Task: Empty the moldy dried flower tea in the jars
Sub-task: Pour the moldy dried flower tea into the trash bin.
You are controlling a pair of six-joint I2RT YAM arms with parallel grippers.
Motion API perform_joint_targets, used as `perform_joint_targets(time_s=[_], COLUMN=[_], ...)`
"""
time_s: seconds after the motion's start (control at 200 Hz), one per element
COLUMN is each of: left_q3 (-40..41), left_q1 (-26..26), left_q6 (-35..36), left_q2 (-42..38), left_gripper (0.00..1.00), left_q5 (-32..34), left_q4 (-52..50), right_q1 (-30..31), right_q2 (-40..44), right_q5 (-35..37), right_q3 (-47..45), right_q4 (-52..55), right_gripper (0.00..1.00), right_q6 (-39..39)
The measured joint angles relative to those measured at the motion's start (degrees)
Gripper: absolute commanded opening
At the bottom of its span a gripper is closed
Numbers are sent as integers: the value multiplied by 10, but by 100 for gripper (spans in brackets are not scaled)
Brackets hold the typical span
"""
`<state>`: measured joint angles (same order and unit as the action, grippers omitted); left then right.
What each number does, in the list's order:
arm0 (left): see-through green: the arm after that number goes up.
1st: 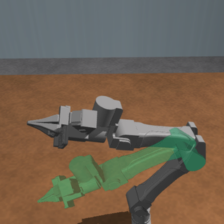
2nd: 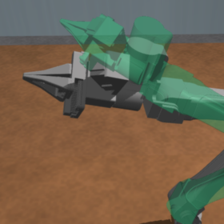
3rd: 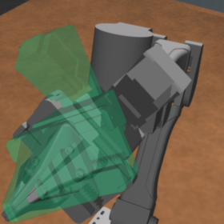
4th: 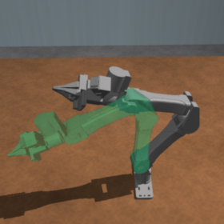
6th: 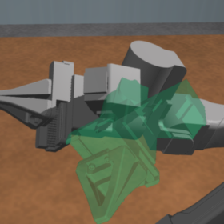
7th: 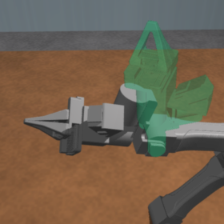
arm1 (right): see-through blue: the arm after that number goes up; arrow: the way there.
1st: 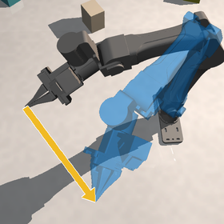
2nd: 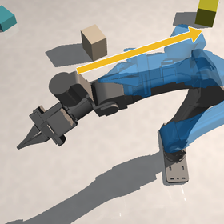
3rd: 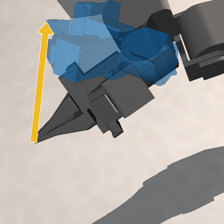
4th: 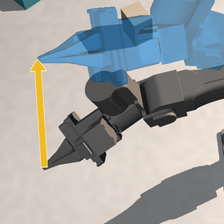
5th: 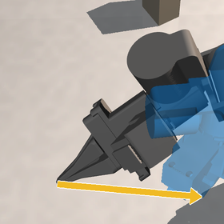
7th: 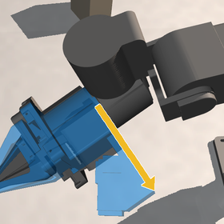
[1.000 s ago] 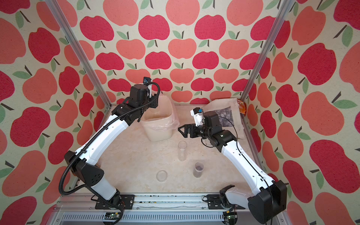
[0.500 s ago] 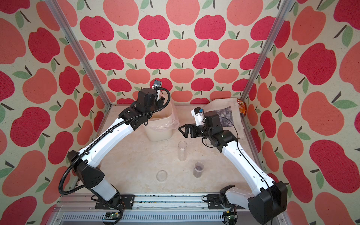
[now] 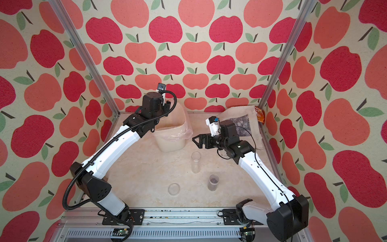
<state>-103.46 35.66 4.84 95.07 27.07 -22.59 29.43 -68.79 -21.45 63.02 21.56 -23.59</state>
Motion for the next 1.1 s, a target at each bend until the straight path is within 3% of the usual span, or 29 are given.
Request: perform_joint_targets(time_s=[0.09, 0.22, 0.35, 0.485, 0.62, 0.725, 0.85, 0.986, 1.101], left_q3=[-17, -4, -13, 6, -19, -9, -35, -20, -19], left_q1=[-4, 0, -9, 4, 0, 14, 6, -2, -26], left_q6=[-44, 2, -57, 2, -41, 21, -37, -11, -73], left_q2=[4, 1, 0, -4, 2, 2, 13, 9, 8], left_gripper=[0, 0, 0, 0, 0, 0, 0, 0, 0], left_q5=[-46, 0, -57, -3, -39, 15, -42, -11, -69], left_q4=[-32, -4, -31, 6, -32, 8, -36, -16, -40], right_q1=[-1, -3, -3, -3, -3, -3, -3, -4, -4], right_q2=[0, 1, 2, 2, 2, 3, 6, 10, 13], right_q5=[0, 0, 0, 0, 0, 0, 0, 0, 0], right_q3=[0, -1, -5, -7, -8, -8, -9, -11, -13], right_q4=[0, 0, 0, 0, 0, 0, 0, 2, 5], right_gripper=[99, 99, 99, 99, 99, 99, 99, 99, 99], right_q6=[0, 0, 0, 0, 0, 0, 0, 0, 2])
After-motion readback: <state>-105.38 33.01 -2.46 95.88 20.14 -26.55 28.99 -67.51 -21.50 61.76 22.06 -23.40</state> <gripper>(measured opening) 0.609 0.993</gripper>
